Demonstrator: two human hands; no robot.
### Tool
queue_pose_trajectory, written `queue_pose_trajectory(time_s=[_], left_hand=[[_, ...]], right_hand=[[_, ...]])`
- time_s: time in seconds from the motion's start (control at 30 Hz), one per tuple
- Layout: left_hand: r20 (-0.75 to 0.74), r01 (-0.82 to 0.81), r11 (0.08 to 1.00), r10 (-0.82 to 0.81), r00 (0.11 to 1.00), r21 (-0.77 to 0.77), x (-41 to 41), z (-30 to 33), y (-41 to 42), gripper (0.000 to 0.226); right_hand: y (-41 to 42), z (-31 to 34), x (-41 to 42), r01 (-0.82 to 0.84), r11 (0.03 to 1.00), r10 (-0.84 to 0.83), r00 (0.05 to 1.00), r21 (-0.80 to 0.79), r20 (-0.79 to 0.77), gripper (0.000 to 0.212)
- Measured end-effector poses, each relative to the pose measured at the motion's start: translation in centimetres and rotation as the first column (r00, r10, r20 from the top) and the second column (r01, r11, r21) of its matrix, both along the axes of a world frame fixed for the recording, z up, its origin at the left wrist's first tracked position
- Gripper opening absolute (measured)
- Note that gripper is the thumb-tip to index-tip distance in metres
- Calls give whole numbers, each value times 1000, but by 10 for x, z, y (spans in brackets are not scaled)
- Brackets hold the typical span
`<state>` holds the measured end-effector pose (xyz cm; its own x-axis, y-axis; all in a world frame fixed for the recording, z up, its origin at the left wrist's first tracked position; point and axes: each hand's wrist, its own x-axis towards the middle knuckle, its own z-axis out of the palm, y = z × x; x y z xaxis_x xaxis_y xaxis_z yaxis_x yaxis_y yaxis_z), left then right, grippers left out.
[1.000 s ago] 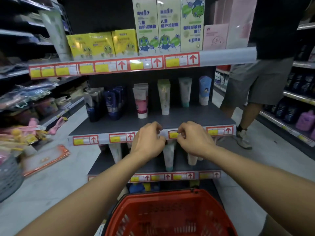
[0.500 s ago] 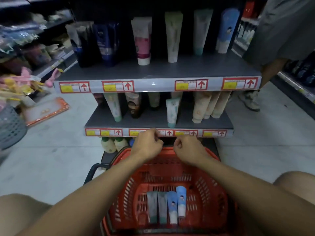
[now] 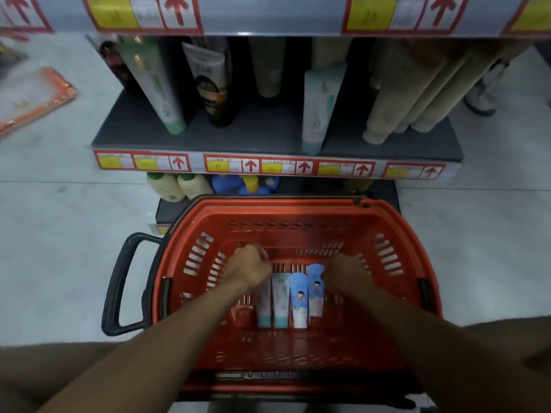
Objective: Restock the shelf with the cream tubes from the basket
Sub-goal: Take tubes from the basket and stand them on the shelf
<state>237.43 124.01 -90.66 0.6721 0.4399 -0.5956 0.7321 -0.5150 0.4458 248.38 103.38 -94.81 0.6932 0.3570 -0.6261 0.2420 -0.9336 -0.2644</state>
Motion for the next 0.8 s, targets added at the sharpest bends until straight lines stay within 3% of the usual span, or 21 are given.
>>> queue_pose_trajectory(time_s=[0.1, 0.2, 0.3, 0.37, 0.43, 0.5, 0.53, 0.67, 0.8], left_hand=[[-68, -33, 999, 33, 997, -4, -7, -44, 4, 14], [-157, -100, 994, 92, 983, -44, -20, -88, 2, 23], [-266, -123, 991, 105, 958, -53, -29, -123, 0, 34], [-340, -102, 991, 67, 938, -85, -33, -137, -2, 44], [-405, -68, 992, 18, 914, -110, -35, -147, -7, 66], [-433, -123, 984, 56, 900, -129, -38, -157, -12, 79], [-436, -177, 976, 106, 894, -128, -39, -160, -14, 82], [-410, -254, 963, 199, 890, -86, -42, -171, -18, 81], [-411, -267, 955, 194, 891, -128, -48, -177, -18, 55]], right_hand=[[-4, -43, 2, -8, 1000, 5, 991, -24, -132, 37], [-6, -86, 6, -122, 992, 128, 951, 42, -281, 58], [-18, -148, 6, 57, 998, -56, 969, -6, -240, 50], [-19, -144, -5, 117, 988, -87, 959, 100, -268, 33], [-6, -99, -13, 270, 955, -224, 926, 120, -304, 46], [-7, -94, -22, 333, 943, -316, 887, -8, -336, 68], [-4, -96, -24, 331, 942, -328, 869, -57, -370, 69], [2, -109, -29, 327, 936, -353, 860, -132, -368, 67], [1, -118, -39, 315, 936, -351, 872, -156, -343, 73]])
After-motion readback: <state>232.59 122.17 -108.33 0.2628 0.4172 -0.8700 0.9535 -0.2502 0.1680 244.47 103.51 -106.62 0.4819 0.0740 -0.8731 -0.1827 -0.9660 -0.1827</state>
